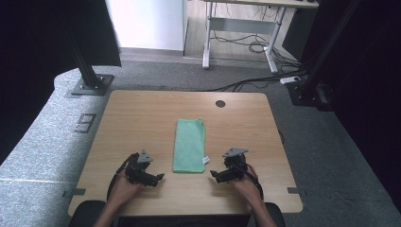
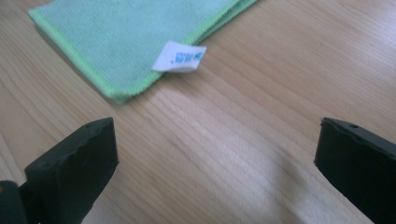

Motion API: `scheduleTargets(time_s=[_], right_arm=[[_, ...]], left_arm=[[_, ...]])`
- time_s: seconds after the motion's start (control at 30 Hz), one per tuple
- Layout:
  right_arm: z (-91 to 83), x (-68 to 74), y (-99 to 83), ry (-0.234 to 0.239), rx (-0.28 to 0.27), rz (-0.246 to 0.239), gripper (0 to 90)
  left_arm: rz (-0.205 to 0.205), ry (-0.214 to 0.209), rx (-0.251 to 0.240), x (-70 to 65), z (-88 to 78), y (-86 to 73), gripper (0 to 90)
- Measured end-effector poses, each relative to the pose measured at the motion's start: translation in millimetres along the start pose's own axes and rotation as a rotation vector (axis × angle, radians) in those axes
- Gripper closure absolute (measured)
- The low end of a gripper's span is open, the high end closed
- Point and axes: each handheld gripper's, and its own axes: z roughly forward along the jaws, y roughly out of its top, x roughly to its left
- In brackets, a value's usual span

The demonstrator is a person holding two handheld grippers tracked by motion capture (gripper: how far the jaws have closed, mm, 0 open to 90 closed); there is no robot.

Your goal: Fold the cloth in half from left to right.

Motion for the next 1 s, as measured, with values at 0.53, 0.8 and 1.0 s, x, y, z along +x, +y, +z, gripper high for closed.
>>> scheduleTargets(time_s=[0.53,0.8,1.0], right_arm=[[7.4,-7.5,-17.2,-0.015,-0.008,0.007,0.0],[8.8,-7.6,-18.3,-0.022,-0.016,-0.012,0.0],[8.8,-7.7,-18.4,-0.022,-0.016,-0.013,0.0]], left_arm=[[-0.002,0.002,0.006,1.8,9.2,-0.8,0.0],[-0.003,0.003,0.007,2.1,9.6,-0.4,0.0],[-0.003,0.003,0.007,2.1,9.8,-0.2,0.0]])
